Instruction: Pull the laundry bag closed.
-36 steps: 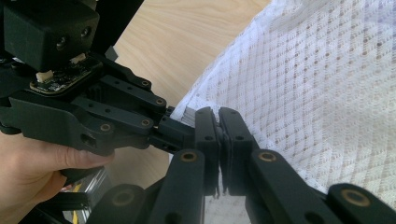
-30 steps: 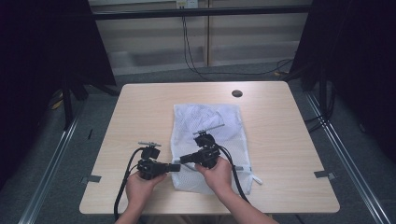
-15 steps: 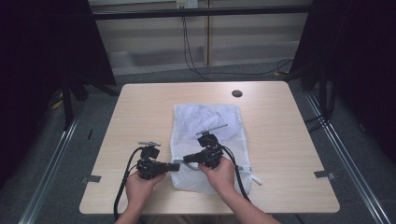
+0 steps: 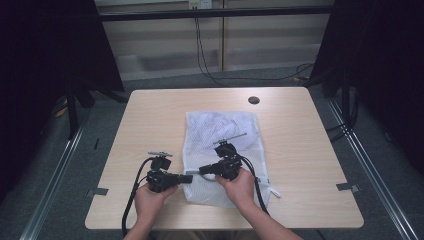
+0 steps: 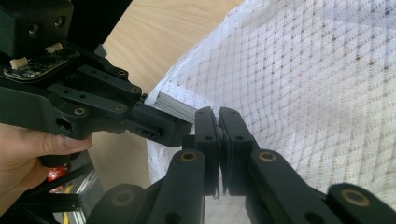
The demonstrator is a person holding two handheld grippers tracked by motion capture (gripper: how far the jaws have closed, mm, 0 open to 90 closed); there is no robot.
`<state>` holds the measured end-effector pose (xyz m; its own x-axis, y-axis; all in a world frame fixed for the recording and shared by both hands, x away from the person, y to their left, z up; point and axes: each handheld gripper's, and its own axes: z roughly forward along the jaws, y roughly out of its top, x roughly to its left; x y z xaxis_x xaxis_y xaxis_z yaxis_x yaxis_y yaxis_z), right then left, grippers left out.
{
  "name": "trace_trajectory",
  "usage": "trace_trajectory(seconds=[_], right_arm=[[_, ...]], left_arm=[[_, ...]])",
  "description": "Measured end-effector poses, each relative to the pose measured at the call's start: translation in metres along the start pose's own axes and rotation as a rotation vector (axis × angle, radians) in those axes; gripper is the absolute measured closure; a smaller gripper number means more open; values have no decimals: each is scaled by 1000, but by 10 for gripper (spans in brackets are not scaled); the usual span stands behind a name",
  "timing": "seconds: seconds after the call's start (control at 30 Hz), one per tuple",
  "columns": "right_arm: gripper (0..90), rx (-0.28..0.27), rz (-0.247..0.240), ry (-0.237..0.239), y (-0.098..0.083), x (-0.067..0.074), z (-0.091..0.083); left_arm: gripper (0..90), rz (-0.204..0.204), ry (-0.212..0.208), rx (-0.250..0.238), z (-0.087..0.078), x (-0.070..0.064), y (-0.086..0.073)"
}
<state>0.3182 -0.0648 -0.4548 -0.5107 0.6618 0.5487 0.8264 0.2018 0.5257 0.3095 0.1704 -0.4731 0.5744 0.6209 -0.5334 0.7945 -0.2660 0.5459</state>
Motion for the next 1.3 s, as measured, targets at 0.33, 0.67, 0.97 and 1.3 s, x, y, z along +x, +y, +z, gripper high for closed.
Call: trace_trajectory(seconds=[0.33,0.67,0.97,1.3], right_arm=[[871,0,-6,-5,-1,-4,-3],[871,-1,-13,-27,-2,-7,-6],[871,-12,0,-12,-4,-13,-11],[871,-8,-2,-8,-6,-13,-12]], left_arm=[[881,9,2,4,0,-2,0],[882,-4,1,1,-2,-1,0],[882,5,3,1,-2,-1,1],[882,3,-6,5,-1,-2,0]])
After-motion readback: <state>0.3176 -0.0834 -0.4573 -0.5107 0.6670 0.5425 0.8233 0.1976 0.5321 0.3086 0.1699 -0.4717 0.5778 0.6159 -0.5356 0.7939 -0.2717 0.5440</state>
